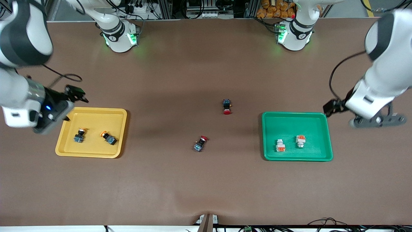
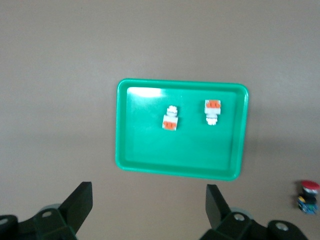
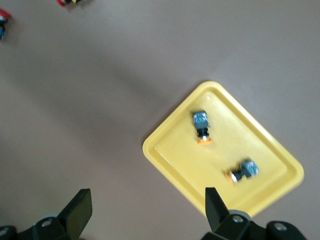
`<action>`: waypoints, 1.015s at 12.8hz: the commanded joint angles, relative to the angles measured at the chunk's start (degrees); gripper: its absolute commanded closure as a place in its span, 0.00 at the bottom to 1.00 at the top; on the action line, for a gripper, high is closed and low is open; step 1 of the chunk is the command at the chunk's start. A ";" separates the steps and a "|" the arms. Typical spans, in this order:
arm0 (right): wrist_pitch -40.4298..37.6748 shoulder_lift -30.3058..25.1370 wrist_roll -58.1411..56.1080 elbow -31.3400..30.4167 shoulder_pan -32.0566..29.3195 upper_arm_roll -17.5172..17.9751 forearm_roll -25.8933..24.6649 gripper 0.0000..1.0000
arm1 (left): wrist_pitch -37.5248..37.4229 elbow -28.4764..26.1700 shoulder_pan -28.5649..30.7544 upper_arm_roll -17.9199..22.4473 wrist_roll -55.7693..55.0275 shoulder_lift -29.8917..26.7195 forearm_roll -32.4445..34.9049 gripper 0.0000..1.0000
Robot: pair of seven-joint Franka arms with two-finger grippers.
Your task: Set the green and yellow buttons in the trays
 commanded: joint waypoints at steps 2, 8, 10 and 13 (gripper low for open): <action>-1.87 -7.23 7.96 -2.11 -0.02 -3.64 -1.40 0.00 | -2.00 -5.45 -1.33 3.71 4.44 -9.56 -2.59 0.00; -7.32 -10.76 23.85 -2.20 -0.11 -12.61 -1.40 0.00 | -7.62 -6.42 -3.89 10.67 9.89 -14.15 -6.21 0.00; -8.63 -10.76 29.13 -2.11 0.07 -12.80 -1.40 0.00 | -7.71 -6.42 -3.89 11.38 10.07 -14.06 -5.86 0.00; -11.45 -12.25 38.18 -2.11 0.95 -10.17 -1.40 0.00 | -8.50 -6.33 -3.53 11.38 12.18 -15.20 -5.77 0.00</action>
